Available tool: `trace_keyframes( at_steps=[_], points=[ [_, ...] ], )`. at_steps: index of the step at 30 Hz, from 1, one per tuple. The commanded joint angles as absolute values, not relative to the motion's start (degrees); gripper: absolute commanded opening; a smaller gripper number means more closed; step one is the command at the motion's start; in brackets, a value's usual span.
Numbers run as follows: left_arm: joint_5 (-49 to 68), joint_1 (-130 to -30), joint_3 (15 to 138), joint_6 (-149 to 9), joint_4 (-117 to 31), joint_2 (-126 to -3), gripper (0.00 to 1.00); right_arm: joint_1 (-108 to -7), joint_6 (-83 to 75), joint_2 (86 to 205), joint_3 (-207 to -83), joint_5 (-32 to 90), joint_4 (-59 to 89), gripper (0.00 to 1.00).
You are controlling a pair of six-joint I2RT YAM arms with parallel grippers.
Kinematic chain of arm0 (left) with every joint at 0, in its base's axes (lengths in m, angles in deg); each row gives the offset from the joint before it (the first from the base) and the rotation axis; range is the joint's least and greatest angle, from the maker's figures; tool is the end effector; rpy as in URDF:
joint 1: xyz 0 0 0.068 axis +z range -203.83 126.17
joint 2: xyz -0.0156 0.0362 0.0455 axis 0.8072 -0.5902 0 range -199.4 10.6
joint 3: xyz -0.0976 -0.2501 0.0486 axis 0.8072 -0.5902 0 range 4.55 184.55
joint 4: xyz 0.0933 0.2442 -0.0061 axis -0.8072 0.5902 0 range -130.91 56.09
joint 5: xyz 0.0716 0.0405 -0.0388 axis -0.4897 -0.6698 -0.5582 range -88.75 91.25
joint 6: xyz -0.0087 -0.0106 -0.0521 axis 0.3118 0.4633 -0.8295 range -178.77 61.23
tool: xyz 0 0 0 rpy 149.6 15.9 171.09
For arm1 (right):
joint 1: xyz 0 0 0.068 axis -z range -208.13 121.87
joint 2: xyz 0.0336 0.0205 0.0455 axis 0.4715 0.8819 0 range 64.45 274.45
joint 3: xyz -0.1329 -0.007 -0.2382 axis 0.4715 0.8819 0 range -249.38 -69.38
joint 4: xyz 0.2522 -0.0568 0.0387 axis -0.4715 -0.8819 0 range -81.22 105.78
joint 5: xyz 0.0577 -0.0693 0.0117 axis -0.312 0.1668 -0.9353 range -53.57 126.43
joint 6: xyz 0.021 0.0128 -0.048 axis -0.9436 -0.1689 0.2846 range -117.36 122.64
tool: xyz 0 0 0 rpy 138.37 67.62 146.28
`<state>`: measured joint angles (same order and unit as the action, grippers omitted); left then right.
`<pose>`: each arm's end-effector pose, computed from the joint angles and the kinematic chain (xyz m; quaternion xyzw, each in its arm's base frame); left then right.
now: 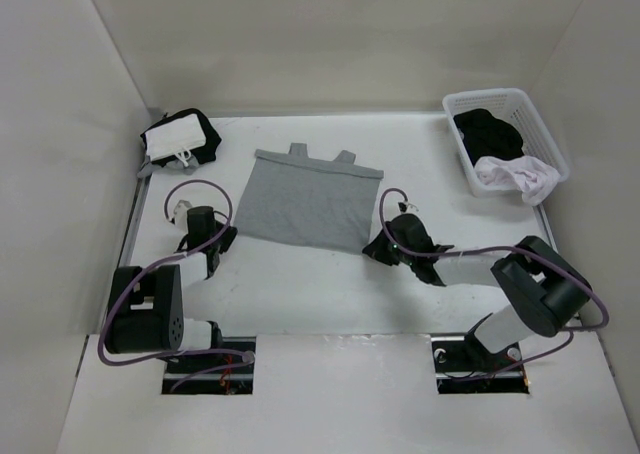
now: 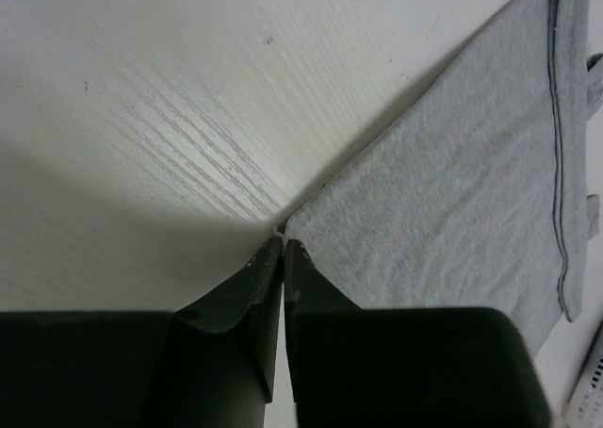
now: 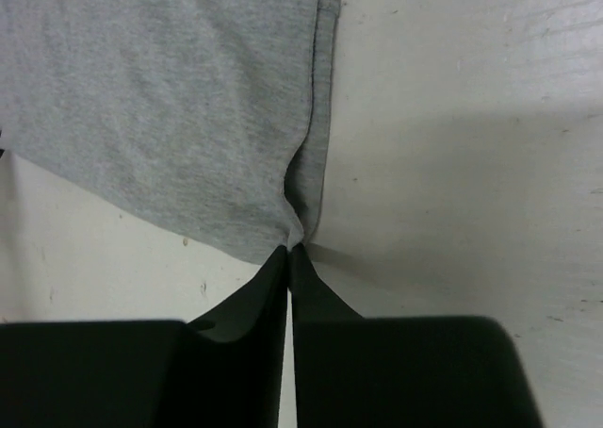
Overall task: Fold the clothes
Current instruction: Fold the tank top
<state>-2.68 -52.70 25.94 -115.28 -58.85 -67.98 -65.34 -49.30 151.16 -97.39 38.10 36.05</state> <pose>0.2358 0.0071 0.1296 -0.4481 0.7841 -0.1716 0.3935 0.2150 0.1620 0.1308 0.1217 0.8921 0.2959 0.3190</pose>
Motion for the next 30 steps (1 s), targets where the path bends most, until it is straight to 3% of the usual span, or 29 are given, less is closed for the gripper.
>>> trace_keyframes(
  at_steps=[1, 5, 10, 13, 19, 24, 27, 30],
  points=[
    [-2.80, -52.29, 25.47, -116.07, -58.85, -65.26, 0.00, -64.73, -50.09, 149.36, -96.37, 38.45, 40.92, 0.03],
    [-2.18, -54.65, 26.25, -117.22, -52.98, -52.20, 0.00, -65.52, -48.52, 137.44, -96.28, 41.26, 35.67, 0.00],
    [-7.09, -57.29, 37.56, -113.89, -33.04, -26.79, 0.00, -73.77, -42.81, 109.76, -104.16, 51.35, 10.21, 0.00],
    [-10.00, -59.40, 46.89, -111.42, -25.46, -19.91, 0.00, -80.27, -40.34, 100.42, -113.56, 58.73, -3.69, 0.00],
    [-11.94, -62.30, 60.96, -109.75, -17.46, -14.27, 0.00, -95.90, -40.95, 94.16, -127.02, 71.13, -16.20, 0.00],
    [-11.67, -63.53, 64.50, -108.96, -8.32, -12.51, 0.00, -109.63, -46.57, 95.73, -128.37, 75.98, -19.90, 0.01],
    [-11.76, -65.03, 60.81, -109.31, -3.84, -11.55, 0.00, -110.97, -50.26, 96.97, -124.59, 74.41, -20.95, 0.02],
    [-13.34, -66.00, 53.88, -109.75, -2.50, -11.54, 0.00, -104.06, -51.77, 96.18, -118.01, 68.62, -18.68, 0.03]
  ],
)
